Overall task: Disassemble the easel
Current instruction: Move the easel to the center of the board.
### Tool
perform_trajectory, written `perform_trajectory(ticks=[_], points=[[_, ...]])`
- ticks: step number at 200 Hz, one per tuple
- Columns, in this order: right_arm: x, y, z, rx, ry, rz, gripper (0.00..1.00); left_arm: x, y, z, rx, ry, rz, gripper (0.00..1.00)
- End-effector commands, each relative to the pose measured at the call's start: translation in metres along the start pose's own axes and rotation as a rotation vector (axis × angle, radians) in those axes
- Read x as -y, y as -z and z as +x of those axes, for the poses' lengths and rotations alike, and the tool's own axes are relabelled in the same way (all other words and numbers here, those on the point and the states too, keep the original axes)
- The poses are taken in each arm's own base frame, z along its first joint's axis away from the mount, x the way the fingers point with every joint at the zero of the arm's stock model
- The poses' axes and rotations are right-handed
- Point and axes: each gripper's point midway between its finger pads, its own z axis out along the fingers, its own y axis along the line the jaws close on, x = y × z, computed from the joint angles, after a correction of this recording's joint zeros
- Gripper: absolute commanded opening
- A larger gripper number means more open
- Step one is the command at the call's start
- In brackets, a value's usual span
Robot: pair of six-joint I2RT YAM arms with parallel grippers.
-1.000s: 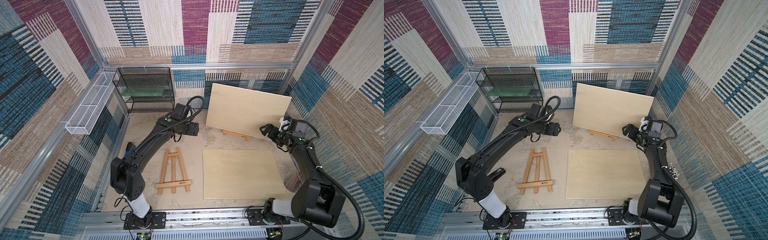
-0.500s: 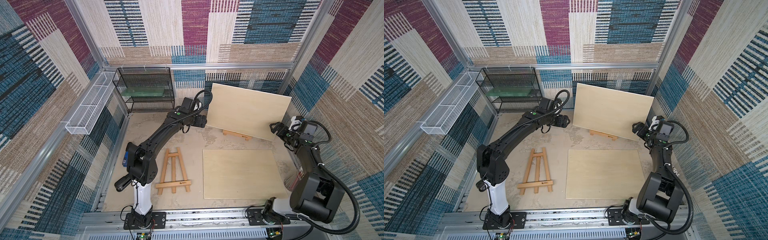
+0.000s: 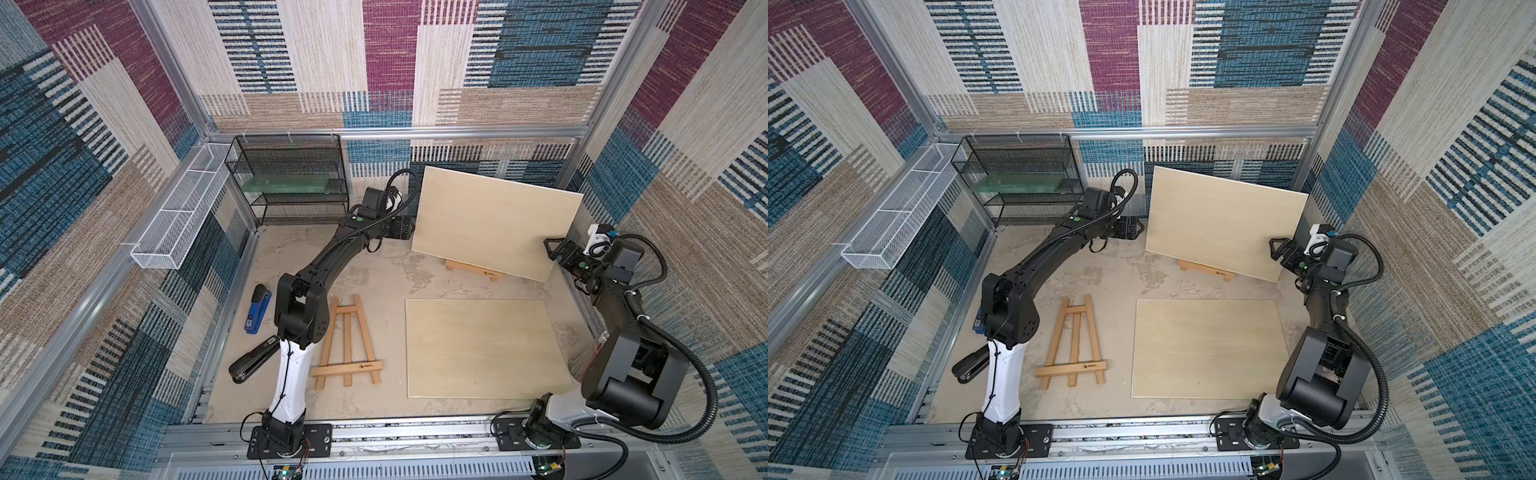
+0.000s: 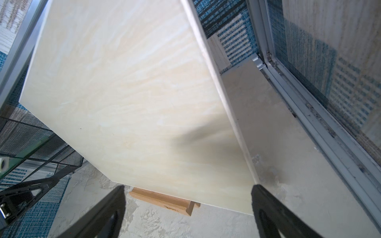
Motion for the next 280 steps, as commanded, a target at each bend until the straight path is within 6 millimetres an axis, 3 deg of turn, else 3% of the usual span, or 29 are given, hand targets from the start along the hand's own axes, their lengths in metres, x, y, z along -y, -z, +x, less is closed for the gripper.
perform_trajectory(ticks=[1,88,130,176,220,280], points=[[-0.001,-0.002,-0.017,0.051,0.025,-0.040,0.98,0.009,-0.010,-0.013,0.040,-0.004,0.071,0.83],[0.013,-0.010,-0.027,0.078,0.029,-0.102,0.99,0.000,-0.042,-0.041,0.133,0.011,0.188,0.82],[0.018,-0.026,-0.030,0.055,0.017,-0.135,0.99,-0.011,-0.050,-0.046,0.160,0.041,0.223,0.81],[0.012,-0.055,-0.017,-0.029,0.037,-0.182,1.00,-0.009,-0.059,-0.043,0.155,0.032,0.268,0.81],[0.013,-0.066,-0.011,-0.056,0.040,-0.186,1.00,-0.009,-0.064,-0.044,0.171,0.026,0.292,0.82],[-0.005,-0.083,0.011,-0.144,0.092,-0.218,1.00,-0.003,-0.073,-0.040,0.184,0.025,0.388,0.84]])
